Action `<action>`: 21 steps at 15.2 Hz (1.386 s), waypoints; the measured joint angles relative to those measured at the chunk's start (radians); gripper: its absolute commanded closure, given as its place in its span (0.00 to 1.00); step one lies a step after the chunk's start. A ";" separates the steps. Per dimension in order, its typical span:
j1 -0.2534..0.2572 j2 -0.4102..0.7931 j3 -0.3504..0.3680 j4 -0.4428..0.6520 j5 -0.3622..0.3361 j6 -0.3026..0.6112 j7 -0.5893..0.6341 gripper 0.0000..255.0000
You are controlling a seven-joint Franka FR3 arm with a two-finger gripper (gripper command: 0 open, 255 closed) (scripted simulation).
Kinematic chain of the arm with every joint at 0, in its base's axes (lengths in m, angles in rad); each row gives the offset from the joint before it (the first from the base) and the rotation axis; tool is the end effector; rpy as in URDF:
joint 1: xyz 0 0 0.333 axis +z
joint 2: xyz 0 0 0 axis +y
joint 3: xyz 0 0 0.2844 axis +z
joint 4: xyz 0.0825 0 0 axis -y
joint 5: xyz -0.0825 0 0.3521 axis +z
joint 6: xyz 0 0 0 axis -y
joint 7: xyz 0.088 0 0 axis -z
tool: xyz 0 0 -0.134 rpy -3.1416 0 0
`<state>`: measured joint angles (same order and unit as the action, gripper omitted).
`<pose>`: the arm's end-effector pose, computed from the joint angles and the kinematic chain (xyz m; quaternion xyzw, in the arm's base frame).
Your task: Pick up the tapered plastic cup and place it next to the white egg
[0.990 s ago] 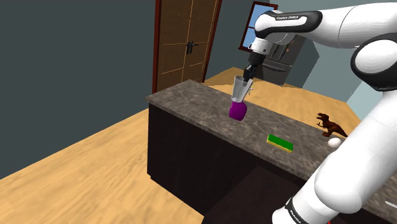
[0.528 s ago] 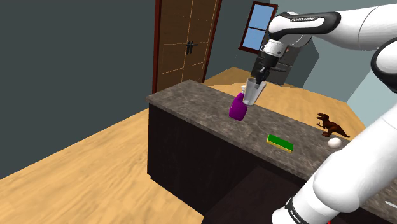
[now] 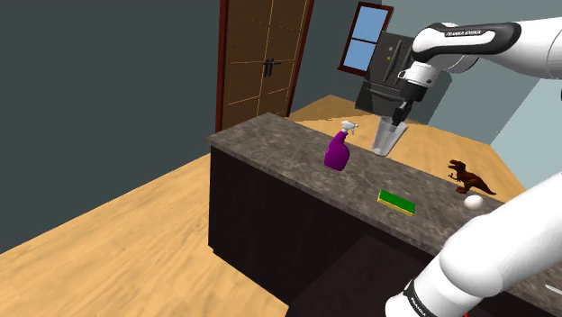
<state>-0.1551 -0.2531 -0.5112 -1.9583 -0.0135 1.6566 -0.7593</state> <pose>0.3479 -0.2955 0.5098 -0.9961 -0.0565 -0.0052 0.0674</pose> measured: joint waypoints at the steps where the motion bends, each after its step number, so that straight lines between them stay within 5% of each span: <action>1: -0.011 -0.008 -0.015 -0.001 -0.009 -0.008 -0.023 1.00; 11: -0.104 -0.082 -0.143 -0.031 -0.099 -0.041 -0.218 1.00; 21: -0.169 -0.021 -0.341 0.065 -0.133 -0.070 -0.487 1.00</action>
<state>-0.3243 -0.2744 -0.8523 -1.8937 -0.1467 1.5862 -1.2459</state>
